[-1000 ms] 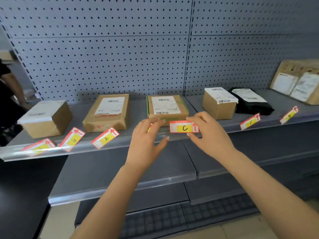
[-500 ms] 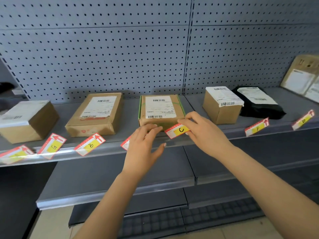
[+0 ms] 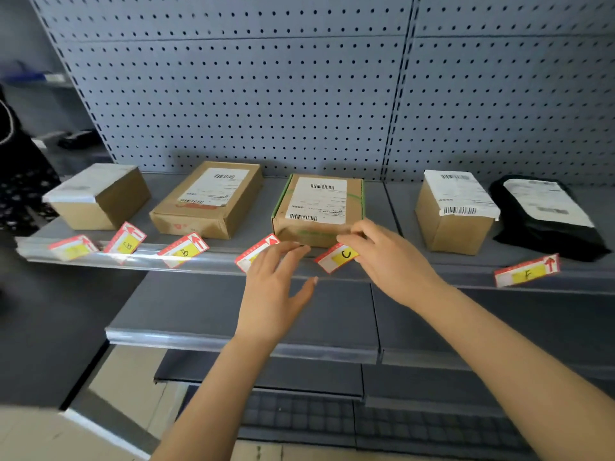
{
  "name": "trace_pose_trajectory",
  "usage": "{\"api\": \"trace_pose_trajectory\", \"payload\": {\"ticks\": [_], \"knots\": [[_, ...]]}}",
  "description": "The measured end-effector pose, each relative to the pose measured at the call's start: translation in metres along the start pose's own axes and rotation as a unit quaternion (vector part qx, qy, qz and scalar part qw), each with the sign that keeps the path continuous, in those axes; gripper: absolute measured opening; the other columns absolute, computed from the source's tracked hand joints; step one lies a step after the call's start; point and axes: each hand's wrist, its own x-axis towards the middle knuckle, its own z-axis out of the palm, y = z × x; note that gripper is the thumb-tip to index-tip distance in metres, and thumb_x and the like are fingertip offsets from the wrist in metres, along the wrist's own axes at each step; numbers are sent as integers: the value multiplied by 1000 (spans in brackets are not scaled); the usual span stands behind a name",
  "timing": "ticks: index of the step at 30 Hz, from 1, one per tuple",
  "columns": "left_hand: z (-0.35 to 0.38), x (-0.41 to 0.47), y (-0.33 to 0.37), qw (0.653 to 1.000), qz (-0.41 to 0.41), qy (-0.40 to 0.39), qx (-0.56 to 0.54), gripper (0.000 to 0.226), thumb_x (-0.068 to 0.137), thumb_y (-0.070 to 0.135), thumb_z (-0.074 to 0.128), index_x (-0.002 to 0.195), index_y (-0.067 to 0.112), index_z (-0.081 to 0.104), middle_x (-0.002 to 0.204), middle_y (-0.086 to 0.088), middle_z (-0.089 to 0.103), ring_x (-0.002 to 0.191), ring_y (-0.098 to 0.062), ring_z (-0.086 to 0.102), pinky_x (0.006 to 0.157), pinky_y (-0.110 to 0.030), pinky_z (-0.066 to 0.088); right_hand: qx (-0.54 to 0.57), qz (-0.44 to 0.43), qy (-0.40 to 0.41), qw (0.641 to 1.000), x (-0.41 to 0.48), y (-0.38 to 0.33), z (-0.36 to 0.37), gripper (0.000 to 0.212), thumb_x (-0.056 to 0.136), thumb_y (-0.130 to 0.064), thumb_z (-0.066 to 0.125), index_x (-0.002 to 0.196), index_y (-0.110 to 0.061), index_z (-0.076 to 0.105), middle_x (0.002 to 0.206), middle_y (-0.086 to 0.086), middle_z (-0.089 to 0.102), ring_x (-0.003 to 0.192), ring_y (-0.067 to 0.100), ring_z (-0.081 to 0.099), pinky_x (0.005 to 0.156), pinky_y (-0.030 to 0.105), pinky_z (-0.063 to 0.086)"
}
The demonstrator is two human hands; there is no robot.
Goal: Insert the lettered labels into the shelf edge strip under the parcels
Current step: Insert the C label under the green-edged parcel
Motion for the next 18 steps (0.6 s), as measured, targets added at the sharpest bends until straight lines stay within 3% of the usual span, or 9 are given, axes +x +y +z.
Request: {"api": "trace_pose_trajectory", "payload": {"ticks": [2,5,8,12,16,18], "knots": [[-2,-1,2,1000,-14,7,5,46,81,29,74,124,18,60,126,0,56,119,-20,48,101,-28,32,16,34,22,999,3,3,-9,32,92,-27,48,122,-15,54,111,3,52,89,22,52,67,35,46],[-3,-1,8,999,-23,19,11,46,81,27,75,124,18,60,125,-1,56,120,-20,47,102,-27,30,7,36,6,999,5,6,-17,43,84,-4,62,125,-11,53,114,7,52,88,24,53,61,31,42],[-3,-2,13,999,-25,16,21,46,81,28,75,124,18,60,125,-1,57,119,-21,50,101,-28,31,2,0,16,1000,3,2,-12,40,84,-3,60,124,-9,54,113,8,53,88,26,55,59,31,40],[-1,-3,13,999,-25,11,26,46,81,28,75,123,17,61,126,-1,57,120,-19,48,100,-26,30,42,-8,-8,999,1,-2,3,29,96,-19,35,119,-16,53,110,3,51,90,23,50,67,30,34],[0,-2,11,999,-25,11,30,46,80,28,76,122,17,61,126,-1,57,120,-17,46,100,-25,29,23,11,-9,1000,0,-6,5,39,83,-2,62,121,-12,58,112,6,54,87,27,57,67,39,50],[1,-1,11,999,-24,11,27,46,80,28,76,122,17,62,126,-1,58,119,-17,46,100,-26,29,18,18,8,1000,2,-4,2,34,79,-4,69,113,-10,65,105,8,58,83,29,58,68,42,51]]}}
